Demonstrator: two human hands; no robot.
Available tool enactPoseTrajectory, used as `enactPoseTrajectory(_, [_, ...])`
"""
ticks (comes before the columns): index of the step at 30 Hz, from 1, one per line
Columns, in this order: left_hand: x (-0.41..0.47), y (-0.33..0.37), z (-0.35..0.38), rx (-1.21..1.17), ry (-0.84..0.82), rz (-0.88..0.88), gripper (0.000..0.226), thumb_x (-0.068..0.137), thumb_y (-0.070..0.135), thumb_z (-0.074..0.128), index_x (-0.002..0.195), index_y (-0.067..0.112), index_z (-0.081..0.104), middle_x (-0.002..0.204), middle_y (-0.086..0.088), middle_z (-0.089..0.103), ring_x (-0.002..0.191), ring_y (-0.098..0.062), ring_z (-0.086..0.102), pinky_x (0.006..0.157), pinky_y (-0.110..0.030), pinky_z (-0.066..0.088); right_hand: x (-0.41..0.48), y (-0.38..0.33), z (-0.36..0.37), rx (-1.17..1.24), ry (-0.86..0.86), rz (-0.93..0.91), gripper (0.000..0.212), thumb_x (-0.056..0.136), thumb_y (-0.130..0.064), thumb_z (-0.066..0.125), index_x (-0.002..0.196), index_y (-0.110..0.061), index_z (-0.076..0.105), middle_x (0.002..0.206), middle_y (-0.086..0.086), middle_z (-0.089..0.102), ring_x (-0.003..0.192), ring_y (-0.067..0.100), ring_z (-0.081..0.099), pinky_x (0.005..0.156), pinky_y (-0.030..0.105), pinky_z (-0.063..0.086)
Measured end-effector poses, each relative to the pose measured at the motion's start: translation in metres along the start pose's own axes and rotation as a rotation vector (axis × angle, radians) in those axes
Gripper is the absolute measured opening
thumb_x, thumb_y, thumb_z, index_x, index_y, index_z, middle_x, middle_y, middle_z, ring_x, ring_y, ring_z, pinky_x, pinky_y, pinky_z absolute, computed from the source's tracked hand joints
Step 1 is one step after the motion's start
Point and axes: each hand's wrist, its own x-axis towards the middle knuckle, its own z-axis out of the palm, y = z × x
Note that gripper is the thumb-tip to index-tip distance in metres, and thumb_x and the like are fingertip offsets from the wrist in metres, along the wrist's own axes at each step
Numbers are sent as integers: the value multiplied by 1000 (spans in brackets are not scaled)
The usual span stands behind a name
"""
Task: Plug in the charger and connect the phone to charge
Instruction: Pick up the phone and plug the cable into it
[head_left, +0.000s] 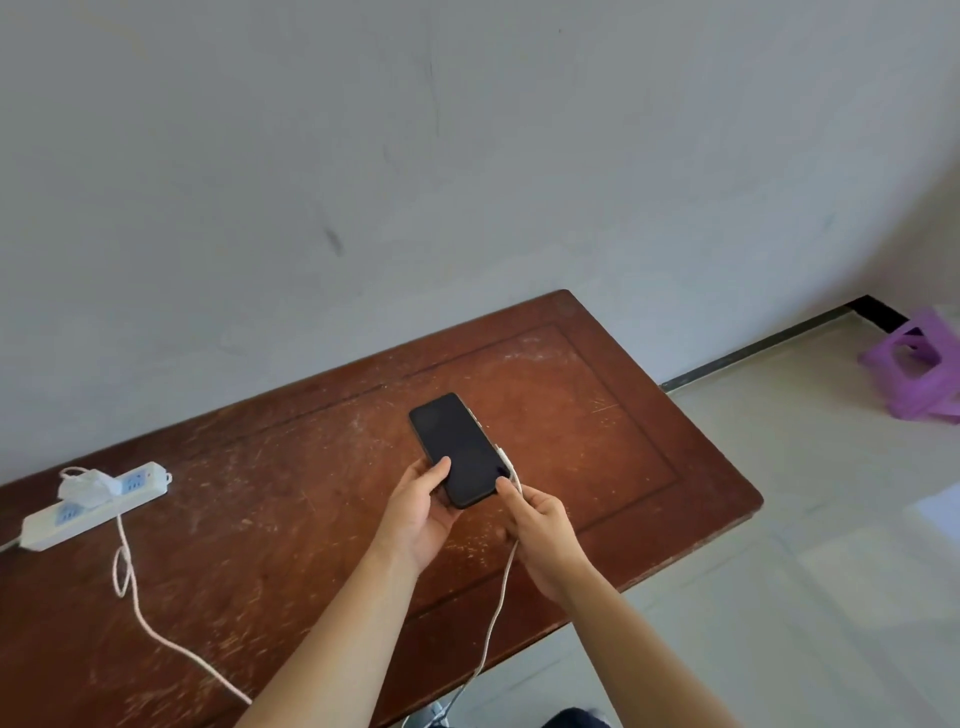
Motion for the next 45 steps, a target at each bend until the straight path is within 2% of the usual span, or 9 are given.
enactPoseTrajectory(7, [0, 21, -18, -22, -59, 14, 43, 91, 14, 67, 132, 4, 58, 135, -20, 63, 110, -28, 69, 105, -48, 49, -13, 2, -11, 47, -164, 5, 32, 91, -43, 66, 93, -12, 75, 56, -2, 33, 50, 10, 39, 57, 23, 48])
enactPoseTrajectory(10, [-4, 24, -16, -29, -137, 33, 54, 86, 45, 74, 130, 15, 64, 129, -16, 68, 118, -34, 65, 101, -57, 51, -17, -2, -8, 55, -223, 18, 27, 88, -45, 67, 86, -19, 77, 58, 0, 32, 51, 11, 40, 59, 24, 48])
enactPoseTrajectory(15, [-3, 30, -15, -198, -282, 5, 91, 73, 83, 60, 131, 12, 63, 133, -23, 63, 124, -44, 59, 96, -62, 50, -19, -9, 8, -39, -220, -20, 65, 87, -55, 64, 110, 6, 66, 55, -4, 33, 49, 10, 36, 57, 26, 47])
enactPoseTrajectory(17, [1, 35, -21, -283, -318, -38, 98, 70, 89, 53, 129, 11, 66, 136, -22, 62, 126, -43, 58, 101, -61, 48, -21, -12, 16, -120, -155, -74, 59, 90, -60, 58, 109, -7, 74, 51, 0, 33, 50, 12, 35, 57, 27, 45])
enactPoseTrajectory(21, [5, 52, -32, -463, -365, -44, 104, 68, 90, 48, 133, 11, 63, 142, -20, 58, 131, -42, 53, 111, -61, 38, -25, -14, 21, -172, 20, -185, 39, 99, -51, 49, 89, -29, 80, 52, 3, 47, 49, 9, 45, 56, 19, 49])
enactPoseTrajectory(26, [3, 66, -31, -587, -270, 15, 101, 73, 89, 40, 130, 10, 65, 134, -19, 64, 124, -42, 59, 101, -62, 45, -32, -23, 23, -106, -9, -205, 25, 108, -18, 44, 108, -13, 68, 67, -7, 63, 64, 13, 59, 64, 22, 54])
enactPoseTrajectory(34, [-8, 69, -9, -699, -45, 81, 80, 95, 70, 17, 124, 11, 61, 109, -24, 74, 98, -43, 72, 69, -61, 59, -55, -41, 46, -86, 17, -275, 28, 102, -37, 53, 93, -31, 78, 53, 0, 55, 54, 16, 53, 58, 27, 51])
enactPoseTrajectory(40, [-12, 65, 3, -686, -29, 59, 77, 97, 68, 18, 137, 13, 55, 133, -16, 64, 112, -38, 67, 95, -56, 53, -61, -55, 57, -155, 126, -410, 23, 94, -38, 64, 80, -52, 77, 64, 6, 69, 54, 15, 57, 49, 25, 47])
enactPoseTrajectory(45, [-17, 64, 10, -715, -168, 47, 87, 92, 75, 21, 128, 7, 61, 119, -19, 70, 106, -39, 69, 87, -60, 56, -62, -60, 52, -172, 127, -401, 21, 95, -34, 65, 80, -43, 77, 60, 5, 67, 46, 5, 49, 42, 16, 40])
